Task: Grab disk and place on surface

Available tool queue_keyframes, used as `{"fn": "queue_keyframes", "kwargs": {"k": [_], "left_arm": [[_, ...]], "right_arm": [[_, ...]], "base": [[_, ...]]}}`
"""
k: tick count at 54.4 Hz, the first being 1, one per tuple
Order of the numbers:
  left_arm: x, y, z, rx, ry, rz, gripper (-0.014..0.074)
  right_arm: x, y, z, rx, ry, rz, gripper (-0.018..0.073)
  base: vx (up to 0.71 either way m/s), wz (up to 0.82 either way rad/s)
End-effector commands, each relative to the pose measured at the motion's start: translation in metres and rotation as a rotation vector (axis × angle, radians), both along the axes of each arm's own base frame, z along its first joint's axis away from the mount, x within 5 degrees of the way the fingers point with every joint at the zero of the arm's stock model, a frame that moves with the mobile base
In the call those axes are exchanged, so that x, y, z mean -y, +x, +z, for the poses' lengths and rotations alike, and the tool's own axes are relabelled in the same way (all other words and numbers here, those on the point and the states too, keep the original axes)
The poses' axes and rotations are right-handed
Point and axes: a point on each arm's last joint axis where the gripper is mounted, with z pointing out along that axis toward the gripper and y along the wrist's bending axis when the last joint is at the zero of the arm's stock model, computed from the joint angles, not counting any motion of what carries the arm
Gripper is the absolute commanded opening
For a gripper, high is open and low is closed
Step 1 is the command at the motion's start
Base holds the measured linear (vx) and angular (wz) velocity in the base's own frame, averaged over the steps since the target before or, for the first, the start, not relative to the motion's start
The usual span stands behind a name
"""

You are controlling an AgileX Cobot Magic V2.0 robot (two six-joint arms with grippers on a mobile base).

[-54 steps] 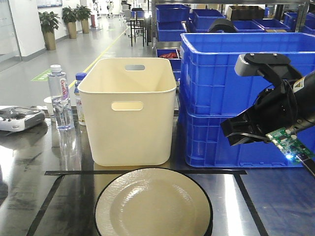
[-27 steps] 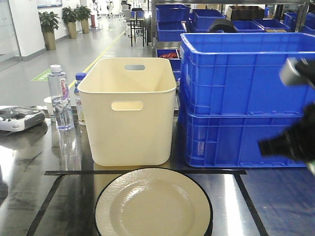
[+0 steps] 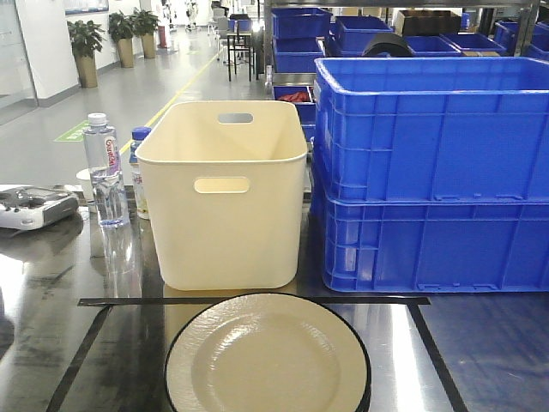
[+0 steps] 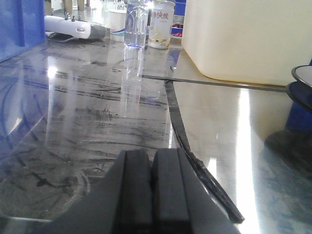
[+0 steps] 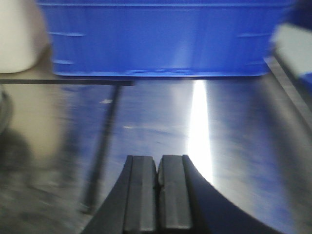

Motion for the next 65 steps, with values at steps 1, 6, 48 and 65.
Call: {"fn": "queue_keyframes", "kwargs": {"k": [1, 6, 48, 65], "left_arm": [[0.001, -0.001, 0.013, 0.105, -0.016, -0.009, 0.0040], [0.001, -0.001, 0.013, 0.105, -0.016, -0.009, 0.0040], [0.001, -0.001, 0.013, 0.105, -0.016, -0.009, 0.0040], [0.001, -0.001, 0.013, 0.105, -0.016, -0.009, 0.0040]], "right_arm": [[0.003, -0.016, 0.000, 0.156, -0.087, -0.033, -0.0008], [0.001, -0.031, -0.018, 0.207, -0.107, -0.012, -0.0008], [-0.004, -0.041, -0.098, 0.309, -0.080, 0.054, -0.0008], [-0.004, -0.041, -0.098, 0.309, -0.080, 0.054, -0.0008]], "base": [[0.00, 0.00], [0.00, 0.00], [0.00, 0.00], [0.00, 0.00]]}}
